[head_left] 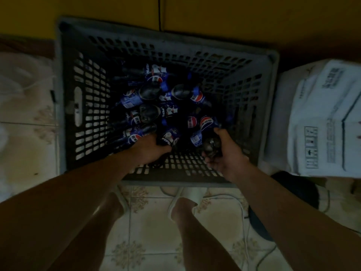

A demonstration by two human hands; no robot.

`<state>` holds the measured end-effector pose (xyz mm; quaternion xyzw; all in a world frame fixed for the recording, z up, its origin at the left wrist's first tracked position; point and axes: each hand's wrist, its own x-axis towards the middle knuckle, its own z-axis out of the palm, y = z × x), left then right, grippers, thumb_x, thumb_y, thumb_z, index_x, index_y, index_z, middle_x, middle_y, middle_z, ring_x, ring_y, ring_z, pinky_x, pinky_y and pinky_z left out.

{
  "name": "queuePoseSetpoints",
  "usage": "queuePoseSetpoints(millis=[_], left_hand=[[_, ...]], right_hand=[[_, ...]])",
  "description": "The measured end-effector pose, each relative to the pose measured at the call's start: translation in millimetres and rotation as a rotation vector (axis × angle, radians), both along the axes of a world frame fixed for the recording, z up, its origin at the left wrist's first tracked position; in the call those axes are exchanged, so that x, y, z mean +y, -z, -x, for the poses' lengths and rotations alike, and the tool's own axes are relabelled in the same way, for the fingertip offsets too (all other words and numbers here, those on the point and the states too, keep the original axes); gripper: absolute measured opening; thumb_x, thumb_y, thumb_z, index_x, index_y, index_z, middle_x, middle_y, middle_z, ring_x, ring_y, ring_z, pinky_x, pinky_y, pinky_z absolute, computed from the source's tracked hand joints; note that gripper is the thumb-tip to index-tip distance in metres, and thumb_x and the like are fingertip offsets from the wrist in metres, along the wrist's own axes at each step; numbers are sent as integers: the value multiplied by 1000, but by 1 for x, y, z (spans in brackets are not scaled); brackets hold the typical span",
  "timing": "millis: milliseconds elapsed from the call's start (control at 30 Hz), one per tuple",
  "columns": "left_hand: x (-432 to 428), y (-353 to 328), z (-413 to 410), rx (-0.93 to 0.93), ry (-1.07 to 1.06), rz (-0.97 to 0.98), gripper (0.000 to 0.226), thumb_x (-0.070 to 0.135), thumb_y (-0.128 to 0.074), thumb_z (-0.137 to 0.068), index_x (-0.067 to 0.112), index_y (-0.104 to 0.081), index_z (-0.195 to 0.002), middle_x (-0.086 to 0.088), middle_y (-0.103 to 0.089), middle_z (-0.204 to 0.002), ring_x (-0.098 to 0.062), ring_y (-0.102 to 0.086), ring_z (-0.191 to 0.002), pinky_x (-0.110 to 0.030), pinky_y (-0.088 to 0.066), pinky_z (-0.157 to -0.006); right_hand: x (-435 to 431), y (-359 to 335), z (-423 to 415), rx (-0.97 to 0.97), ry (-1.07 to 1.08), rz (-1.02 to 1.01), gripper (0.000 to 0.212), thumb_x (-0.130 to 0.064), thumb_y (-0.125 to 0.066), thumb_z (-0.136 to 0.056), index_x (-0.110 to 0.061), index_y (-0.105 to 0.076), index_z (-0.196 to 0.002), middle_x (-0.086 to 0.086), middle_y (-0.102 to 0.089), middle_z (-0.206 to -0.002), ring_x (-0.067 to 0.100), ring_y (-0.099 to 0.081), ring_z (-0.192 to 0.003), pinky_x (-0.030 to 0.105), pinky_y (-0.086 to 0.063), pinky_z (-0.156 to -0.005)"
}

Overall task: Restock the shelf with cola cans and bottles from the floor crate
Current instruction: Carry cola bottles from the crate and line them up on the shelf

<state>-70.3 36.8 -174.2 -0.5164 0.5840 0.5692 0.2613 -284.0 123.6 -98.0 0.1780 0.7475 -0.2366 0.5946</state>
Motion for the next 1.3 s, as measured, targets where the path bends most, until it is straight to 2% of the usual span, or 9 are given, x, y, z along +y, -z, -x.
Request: queuePoseSetpoints(millis=[133, 267, 400, 533, 667, 833, 1033, 1167, 1300], left_hand=[[-11, -39, -40, -123, -3, 78, 52, 44, -70, -89, 16, -57, -131, -8, -65, -123, -30, -60, -116, -31, -46, -90], [-19, -77, -75, -193, -34, 188, 63, 50, -73, -84, 16, -56, -134, -13, -68, -122, -31, -64, -109, -35, -53, -88], [-23, -133, -90, -176, -295, 150, 31, 42, -74, -86, 20, -66, -105, -3, -71, -80, -17, -67, -68, -28, -52, -57], [-16, -193, -106, -155, -620, 20, 31, 38, -75, -87, 13, -70, -104, -4, -70, -79, -19, -64, -68, -28, -49, -56], [-8, -252, -134, -136, -782, -175, 31, 37, -68, -94, 7, -66, -104, -6, -71, -68, -14, -66, -48, -16, -41, -36], [4, -311, -178, -79, -874, -394, 46, 47, -67, -91, 14, -64, -124, -12, -79, -96, -27, -73, -88, -33, -56, -75], [10, -395, -218, 45, -925, -460, 42, 44, -62, -95, 23, -58, -131, -12, -76, -105, -24, -71, -93, -29, -53, -72], [-1, -441, -240, 130, -931, -490, 49, 49, -63, -91, 18, -59, -128, -14, -76, -106, -28, -70, -100, -37, -54, -89], [-9, -492, -259, 244, -984, -445, 73, 52, -82, -60, 12, -66, -119, -16, -76, -103, -29, -70, -91, -40, -51, -94]], right_hand=[[2, -24, -34, 56, -147, -72, 49, -58, -65, -88, -14, -65, -110, 10, -71, -90, 25, -68, -68, 27, -55, -52], [18, -54, -56, 274, -536, -40, 63, -69, -68, -76, -21, -70, -117, 6, -74, -108, 28, -71, -97, 39, -59, -81], [28, -107, -56, 242, -628, -20, 39, -51, -65, -92, -14, -67, -103, 4, -67, -81, 20, -64, -67, 22, -44, -45], [40, -159, -60, 173, -642, -83, 42, -49, -65, -94, -7, -66, -96, 11, -67, -73, 24, -64, -57, 27, -47, -46], [46, -215, -71, 114, -708, -159, 40, -46, -65, -95, -6, -60, -100, 12, -71, -78, 25, -68, -58, 23, -48, -43], [38, -281, -99, 75, -801, -201, 36, -38, -74, -85, -10, -53, -76, 7, -58, -57, 26, -56, -55, 34, -42, -54], [2, -374, -155, 148, -956, -124, 30, -50, -68, -90, -22, -57, -94, -1, -64, -86, 10, -55, -70, 20, -42, -52], [-16, -414, -182, 146, -1087, -17, 71, -73, -61, -67, -17, -67, -109, 3, -74, -100, 19, -67, -84, 32, -54, -72], [-31, -464, -201, 165, -1057, 93, 42, -59, -71, -79, -23, -69, -102, -3, -74, -96, 18, -68, -87, 32, -56, -81]])
